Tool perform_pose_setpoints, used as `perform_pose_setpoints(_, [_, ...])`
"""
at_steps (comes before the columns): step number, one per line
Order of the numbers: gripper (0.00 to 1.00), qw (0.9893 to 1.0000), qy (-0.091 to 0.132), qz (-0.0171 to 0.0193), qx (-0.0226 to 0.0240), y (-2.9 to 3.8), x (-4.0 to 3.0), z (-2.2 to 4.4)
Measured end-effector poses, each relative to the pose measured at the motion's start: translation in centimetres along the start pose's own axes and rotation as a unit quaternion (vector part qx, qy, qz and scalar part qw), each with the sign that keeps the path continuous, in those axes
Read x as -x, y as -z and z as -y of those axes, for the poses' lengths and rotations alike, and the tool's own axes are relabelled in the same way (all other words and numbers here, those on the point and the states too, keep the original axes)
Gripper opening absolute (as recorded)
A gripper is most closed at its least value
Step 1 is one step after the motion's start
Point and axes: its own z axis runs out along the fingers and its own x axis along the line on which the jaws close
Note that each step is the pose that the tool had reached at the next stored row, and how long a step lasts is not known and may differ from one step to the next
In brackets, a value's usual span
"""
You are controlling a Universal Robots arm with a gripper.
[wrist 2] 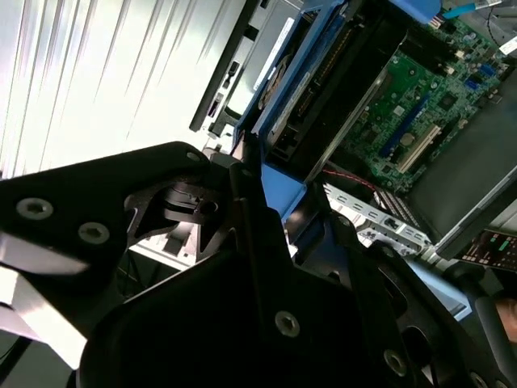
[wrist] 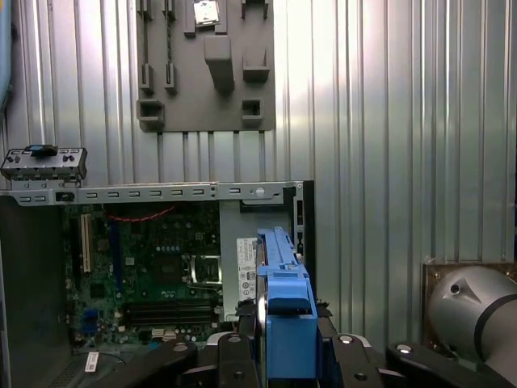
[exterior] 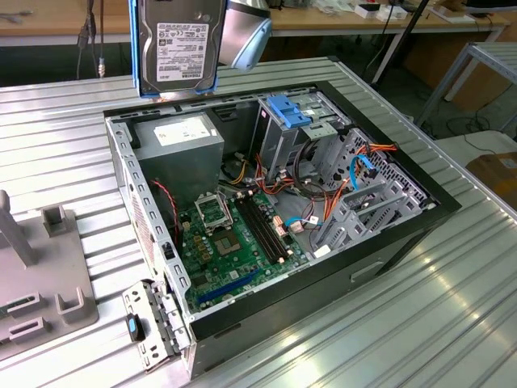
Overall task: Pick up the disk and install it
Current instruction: 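Pick up the disk, then insert the disk into the insertion slot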
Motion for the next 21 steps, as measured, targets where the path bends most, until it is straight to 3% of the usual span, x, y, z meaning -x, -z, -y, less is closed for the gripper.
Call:
perform_pose_setpoints(1, [0.37, 1.0, 0.0, 0.0002, -0.0049, -0.03, -0.01, 0.0])
perform_pose_setpoints(4, [0.37, 0.9999, 0.001, 0.0005, -0.0128, -0.07, -0.01, 0.01])
perform_pose_setpoints(8, [0.37, 0.9999, 0.0, 0.0005, -0.0129, -0.07, -0.04, 0.0])
perform_pose_setpoints(11, [0.37, 0.9999, 0.001, 0.0005, -0.0129, -0.06, -0.49, 0.02])
perform_pose_setpoints(15, [0.37, 0.9999, 0.001, 0.0004, -0.0128, -0.06, -2.34, 0.07])
perform_pose_setpoints(17, [0.37, 0.9999, 0.001, 0.0004, -0.0129, -0.05, -3.74, 0.11])
perform_pose_setpoints(19, [0.37, 0.9999, 0.0, 0.0005, -0.0129, -0.06, -4.36, 0.12])
perform_pose_setpoints(21, [0.37, 0.9999, 0.001, 0.0005, -0.0129, -0.08, -5.48, 0.16])
